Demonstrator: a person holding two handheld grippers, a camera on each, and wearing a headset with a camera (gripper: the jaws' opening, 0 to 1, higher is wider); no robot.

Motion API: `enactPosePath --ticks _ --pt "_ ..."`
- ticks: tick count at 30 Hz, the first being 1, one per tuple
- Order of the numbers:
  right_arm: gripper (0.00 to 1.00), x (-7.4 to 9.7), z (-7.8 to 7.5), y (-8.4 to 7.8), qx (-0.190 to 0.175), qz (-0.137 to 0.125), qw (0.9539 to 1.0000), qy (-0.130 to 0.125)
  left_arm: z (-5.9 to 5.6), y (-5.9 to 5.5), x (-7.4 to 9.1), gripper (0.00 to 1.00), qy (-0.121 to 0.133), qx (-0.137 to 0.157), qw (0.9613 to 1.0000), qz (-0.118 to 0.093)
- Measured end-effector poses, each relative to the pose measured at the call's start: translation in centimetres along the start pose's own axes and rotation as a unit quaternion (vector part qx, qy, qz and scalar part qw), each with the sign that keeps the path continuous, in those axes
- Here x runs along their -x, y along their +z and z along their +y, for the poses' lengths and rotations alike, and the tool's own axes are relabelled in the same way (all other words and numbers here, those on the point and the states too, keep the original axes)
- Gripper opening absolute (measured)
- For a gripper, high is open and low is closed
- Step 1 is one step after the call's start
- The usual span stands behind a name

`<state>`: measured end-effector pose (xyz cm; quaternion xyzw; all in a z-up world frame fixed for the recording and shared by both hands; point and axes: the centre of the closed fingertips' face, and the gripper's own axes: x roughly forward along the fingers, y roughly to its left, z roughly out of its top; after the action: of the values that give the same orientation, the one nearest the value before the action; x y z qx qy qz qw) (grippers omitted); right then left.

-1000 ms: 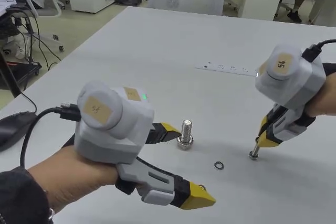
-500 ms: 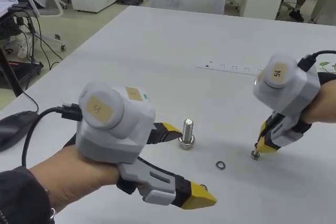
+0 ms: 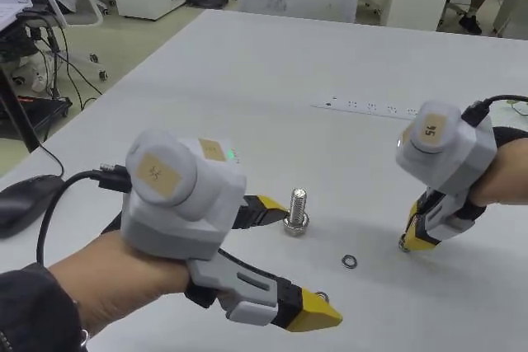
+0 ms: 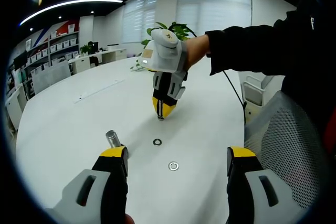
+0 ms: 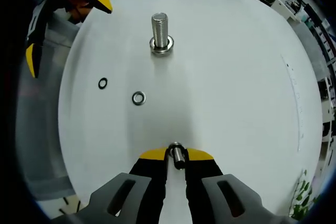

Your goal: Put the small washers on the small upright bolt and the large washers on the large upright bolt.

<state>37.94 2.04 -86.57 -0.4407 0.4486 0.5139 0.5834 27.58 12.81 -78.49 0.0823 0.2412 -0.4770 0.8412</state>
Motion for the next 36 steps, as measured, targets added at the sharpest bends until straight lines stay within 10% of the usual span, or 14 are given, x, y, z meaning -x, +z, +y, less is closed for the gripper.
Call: enactPosePath --ticks 36 --pt "0.24 0.22 -0.47 -0.18 -0.012 -0.008 0.9999 -0.007 -0.06 0.13 -0.11 0.76 -0.003 -0.002 1.0000 0.000"
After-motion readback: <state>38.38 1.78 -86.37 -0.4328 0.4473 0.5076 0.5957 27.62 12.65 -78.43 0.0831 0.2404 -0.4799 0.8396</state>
